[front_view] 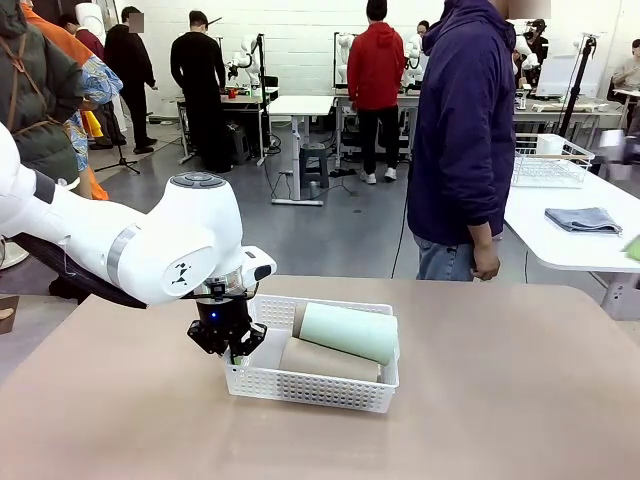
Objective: Clean and organize the cups into the basket.
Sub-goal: Pick up the Reusable plastic cup from the right side of the table and stack it inside the Organizing basket in the center of the table, then move the Organizing basket back to the left side of the table.
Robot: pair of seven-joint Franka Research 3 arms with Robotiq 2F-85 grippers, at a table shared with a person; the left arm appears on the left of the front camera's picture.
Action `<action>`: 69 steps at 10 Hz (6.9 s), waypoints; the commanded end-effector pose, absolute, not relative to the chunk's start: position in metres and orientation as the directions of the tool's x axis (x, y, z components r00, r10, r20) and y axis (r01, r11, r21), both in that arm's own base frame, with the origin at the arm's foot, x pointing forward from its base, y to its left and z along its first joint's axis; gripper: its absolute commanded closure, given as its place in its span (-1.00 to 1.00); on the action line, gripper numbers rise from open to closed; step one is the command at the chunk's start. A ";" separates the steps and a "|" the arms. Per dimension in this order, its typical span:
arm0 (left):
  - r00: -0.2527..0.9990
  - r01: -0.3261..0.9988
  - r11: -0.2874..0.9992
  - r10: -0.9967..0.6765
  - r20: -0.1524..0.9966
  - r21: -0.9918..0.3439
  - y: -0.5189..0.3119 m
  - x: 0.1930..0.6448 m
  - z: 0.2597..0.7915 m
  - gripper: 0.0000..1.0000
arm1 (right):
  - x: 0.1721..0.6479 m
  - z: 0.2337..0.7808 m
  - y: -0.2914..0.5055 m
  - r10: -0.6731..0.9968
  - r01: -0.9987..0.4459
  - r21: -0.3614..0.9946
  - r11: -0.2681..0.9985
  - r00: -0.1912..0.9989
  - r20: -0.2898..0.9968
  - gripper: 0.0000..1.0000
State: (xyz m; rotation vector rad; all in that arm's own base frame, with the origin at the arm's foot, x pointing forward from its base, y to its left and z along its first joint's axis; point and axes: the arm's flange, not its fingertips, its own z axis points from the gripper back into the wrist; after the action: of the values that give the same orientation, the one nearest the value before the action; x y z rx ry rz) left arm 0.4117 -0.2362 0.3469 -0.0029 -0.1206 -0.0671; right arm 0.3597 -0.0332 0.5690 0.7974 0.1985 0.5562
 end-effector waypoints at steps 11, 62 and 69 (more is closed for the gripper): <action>0.989 0.070 0.998 -0.069 0.127 0.003 -0.236 0.411 0.349 1.00 | 0.171 0.470 -0.208 -0.317 0.021 0.973 0.228 0.947 0.054 -1.00; 0.893 -0.183 0.975 0.111 0.435 0.127 0.029 0.256 0.422 -1.00 | 0.223 0.401 -0.238 -0.378 0.152 0.975 0.162 0.922 -0.081 -1.00; 0.958 -0.095 0.969 0.027 0.287 0.228 0.007 0.304 0.537 -1.00 | 0.223 0.401 -0.238 -0.378 0.152 0.975 0.162 0.922 -0.081 -1.00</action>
State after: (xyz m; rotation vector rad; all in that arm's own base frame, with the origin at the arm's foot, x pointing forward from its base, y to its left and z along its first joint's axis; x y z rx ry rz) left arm 0.3008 -0.0135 0.5364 0.2881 -0.2884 0.0498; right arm 0.2264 -0.2408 0.4017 1.3651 -0.2142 -0.3658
